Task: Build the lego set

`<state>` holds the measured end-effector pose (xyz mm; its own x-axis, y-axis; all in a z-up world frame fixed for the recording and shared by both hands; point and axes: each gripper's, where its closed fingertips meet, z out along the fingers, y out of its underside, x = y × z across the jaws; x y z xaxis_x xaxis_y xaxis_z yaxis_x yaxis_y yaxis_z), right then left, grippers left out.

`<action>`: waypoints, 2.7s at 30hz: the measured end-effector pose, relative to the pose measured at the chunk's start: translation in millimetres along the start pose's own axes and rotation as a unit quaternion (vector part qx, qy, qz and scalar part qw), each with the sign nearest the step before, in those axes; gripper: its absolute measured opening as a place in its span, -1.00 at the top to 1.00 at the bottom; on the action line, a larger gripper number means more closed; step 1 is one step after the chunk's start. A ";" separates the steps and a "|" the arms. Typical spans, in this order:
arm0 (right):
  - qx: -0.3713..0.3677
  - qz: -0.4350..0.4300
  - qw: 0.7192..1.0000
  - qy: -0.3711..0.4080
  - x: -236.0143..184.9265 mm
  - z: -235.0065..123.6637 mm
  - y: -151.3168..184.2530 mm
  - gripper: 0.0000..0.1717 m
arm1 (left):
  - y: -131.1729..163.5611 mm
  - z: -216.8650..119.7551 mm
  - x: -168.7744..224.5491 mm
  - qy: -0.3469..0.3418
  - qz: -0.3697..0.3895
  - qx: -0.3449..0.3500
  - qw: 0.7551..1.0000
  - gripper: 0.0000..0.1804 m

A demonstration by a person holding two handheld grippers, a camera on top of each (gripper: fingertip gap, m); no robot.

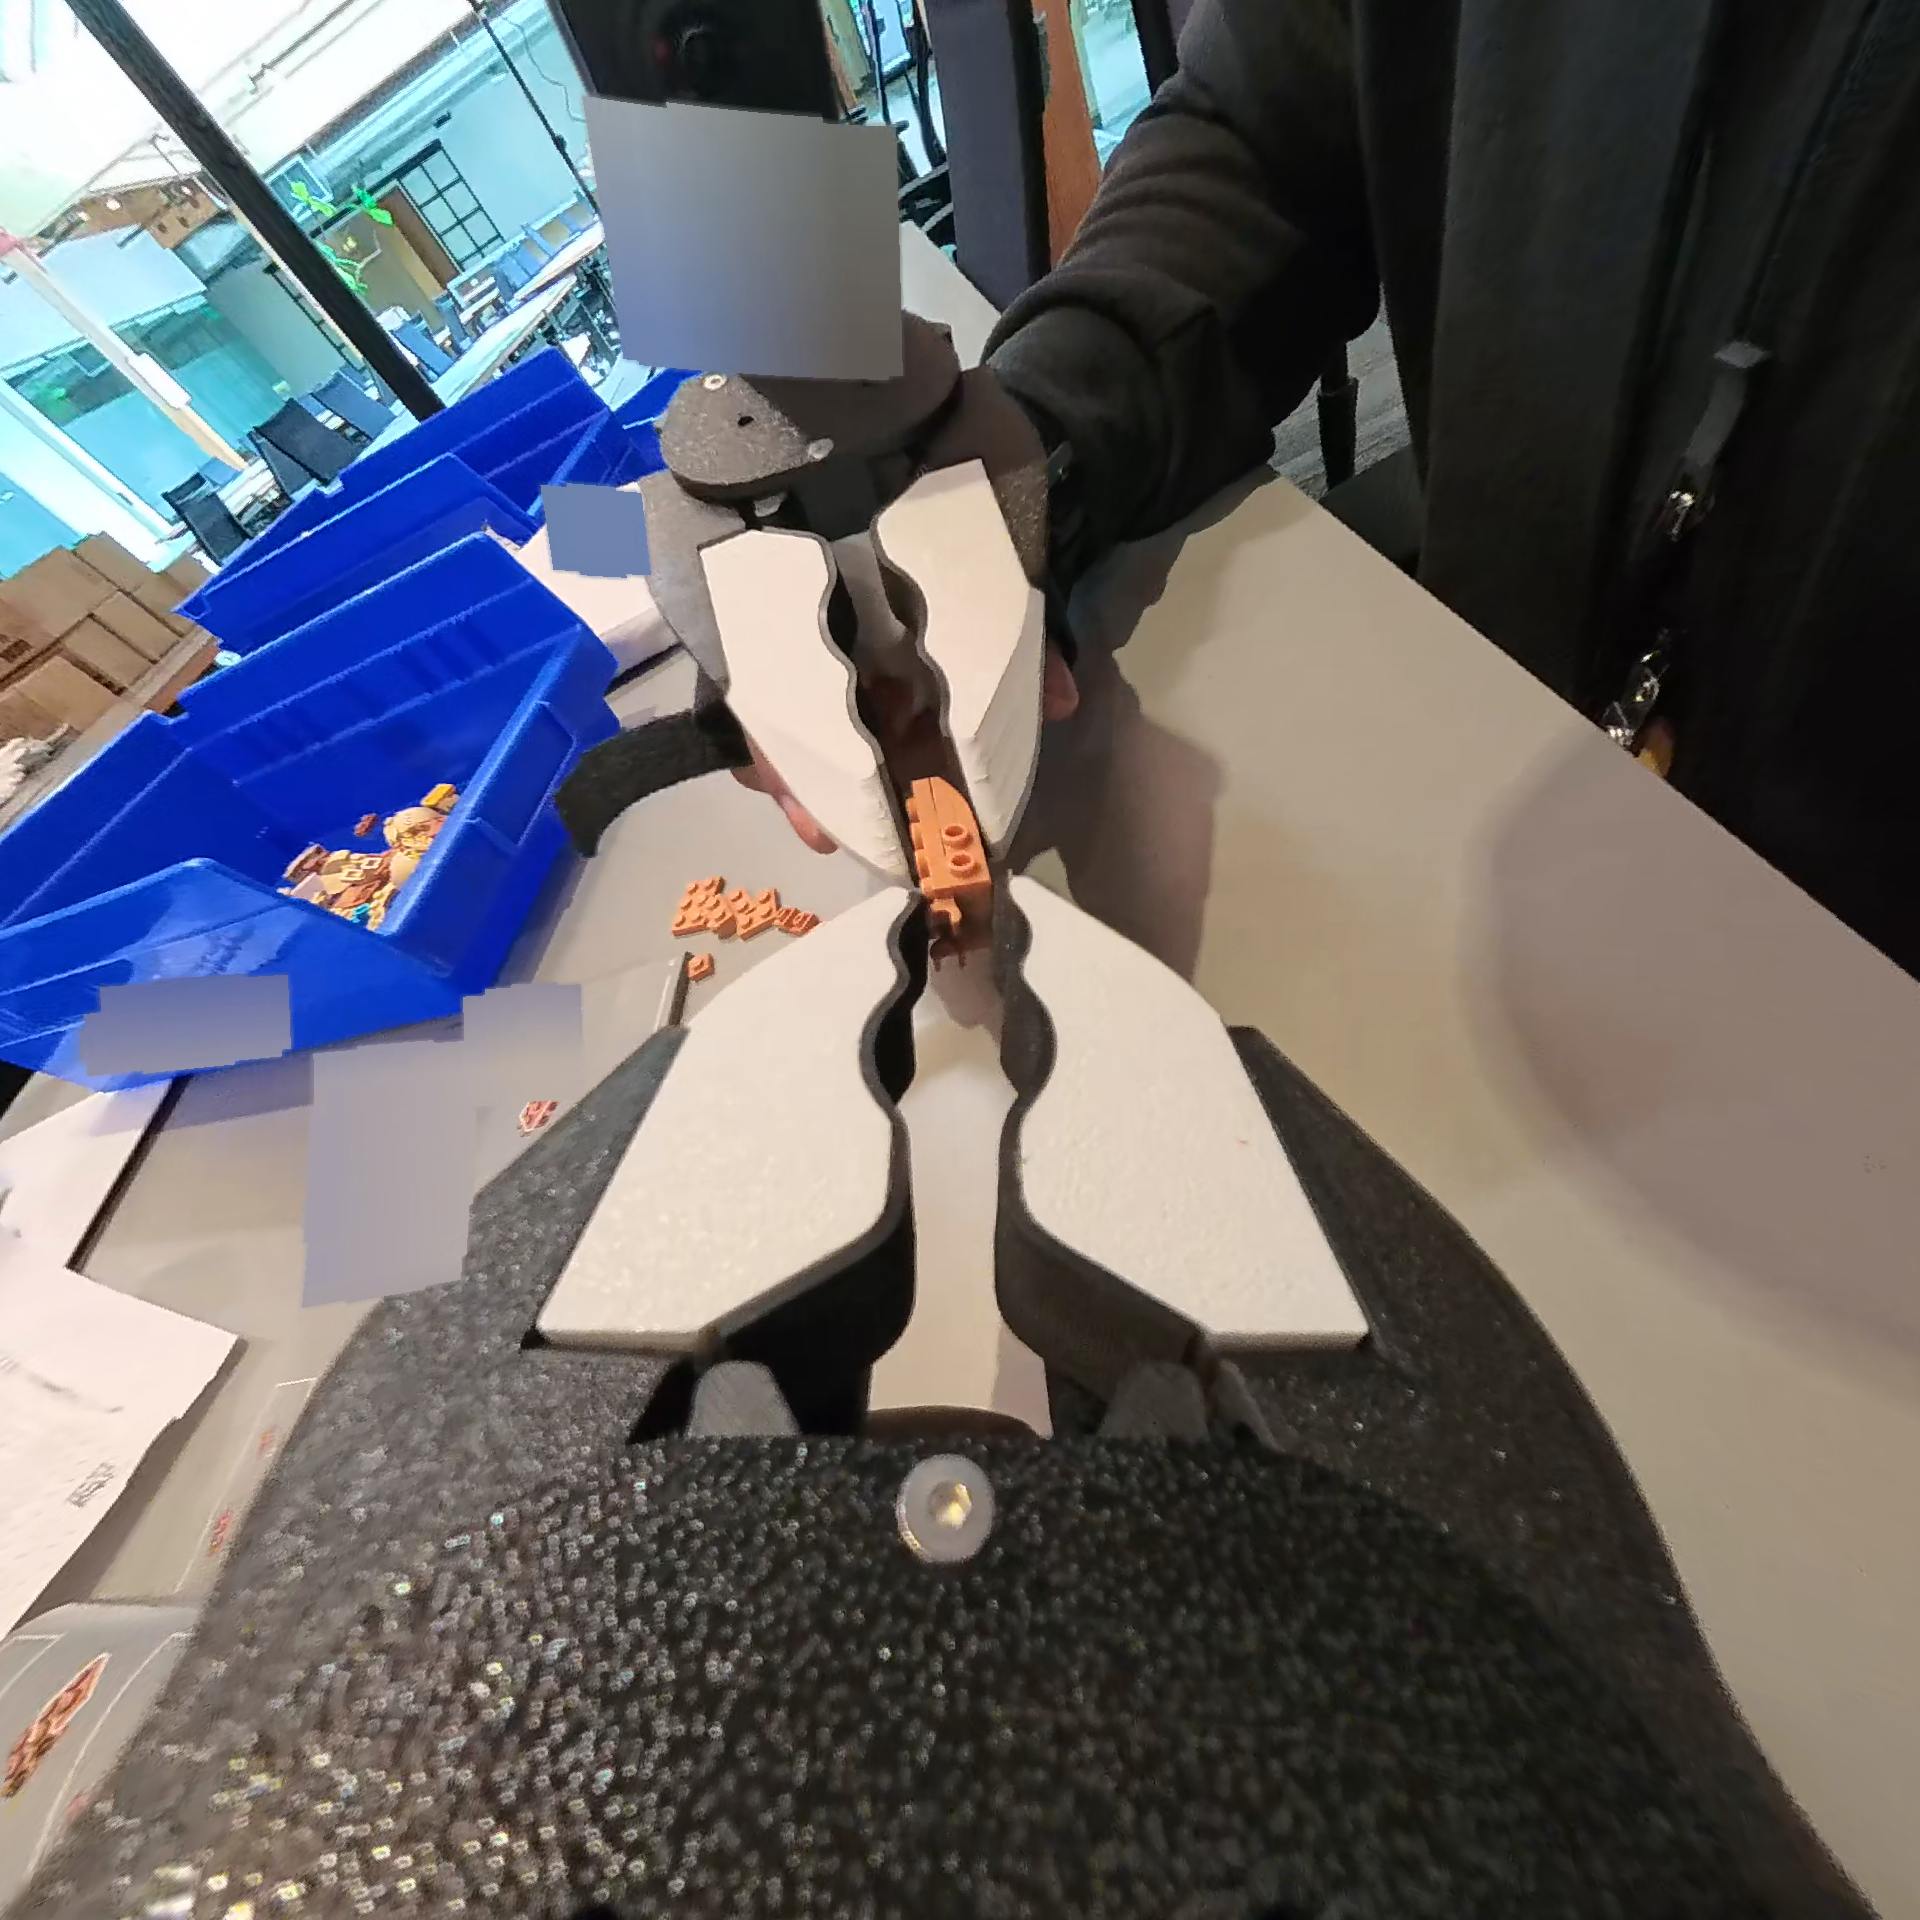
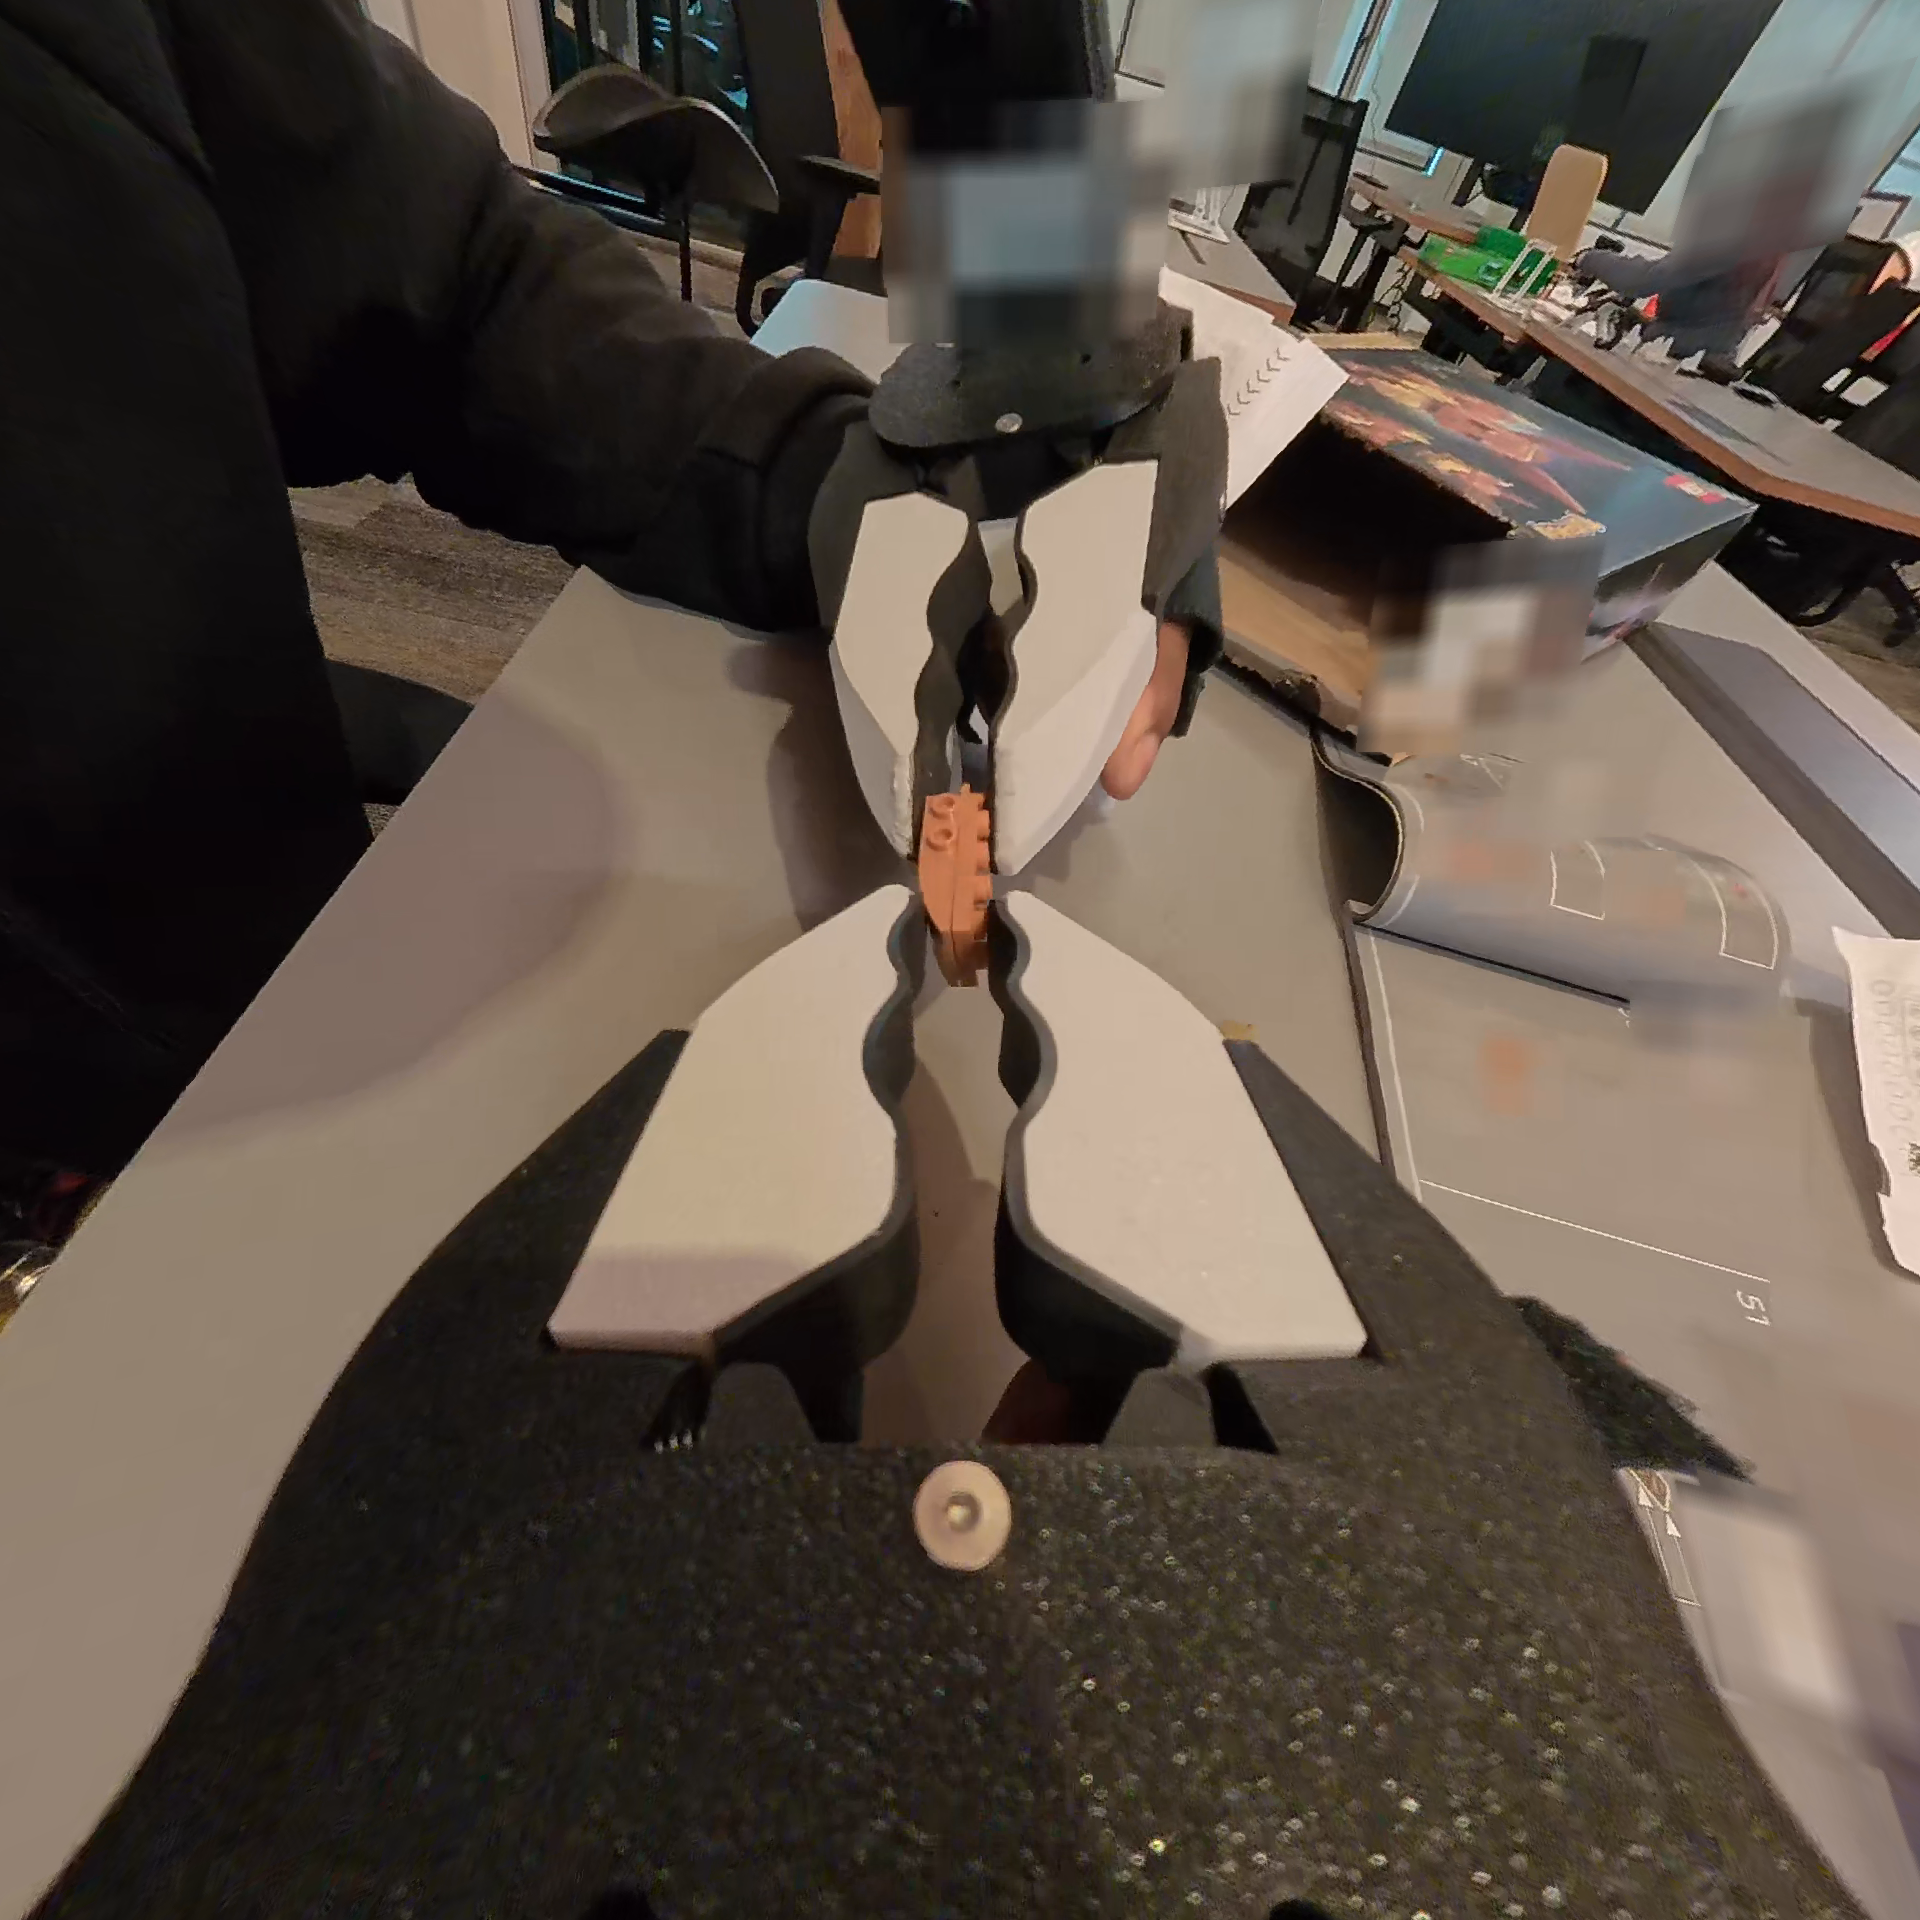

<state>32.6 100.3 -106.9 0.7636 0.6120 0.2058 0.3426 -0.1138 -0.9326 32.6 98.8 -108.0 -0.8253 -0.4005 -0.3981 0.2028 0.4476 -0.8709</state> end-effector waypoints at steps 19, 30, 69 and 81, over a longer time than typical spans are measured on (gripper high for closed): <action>-0.007 -0.037 0.999 0.017 2.4 -7.6 2.0 0.91 | 4.6 -1.6 -1.1 0.005 -0.026 -0.005 1.000 0.88; -0.022 -0.021 1.000 -0.008 -1.9 -5.2 7.5 0.92 | 8.1 -0.5 4.0 0.017 -0.020 -0.021 0.999 0.88; -0.007 -0.072 0.997 0.037 -2.5 3.1 0.1 0.86 | 4.1 6.1 3.2 0.016 -0.057 -0.006 0.998 0.88; -0.015 -0.061 0.998 0.024 -4.4 2.5 0.9 0.87 | 3.4 7.5 5.6 0.019 -0.064 -0.008 0.998 0.88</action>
<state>28.2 99.4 -109.4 0.7401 0.5845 0.3325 0.4508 -0.0644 -0.8903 32.7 92.1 -115.3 -0.8632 -0.4255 -0.2719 0.0857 0.4072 -0.9093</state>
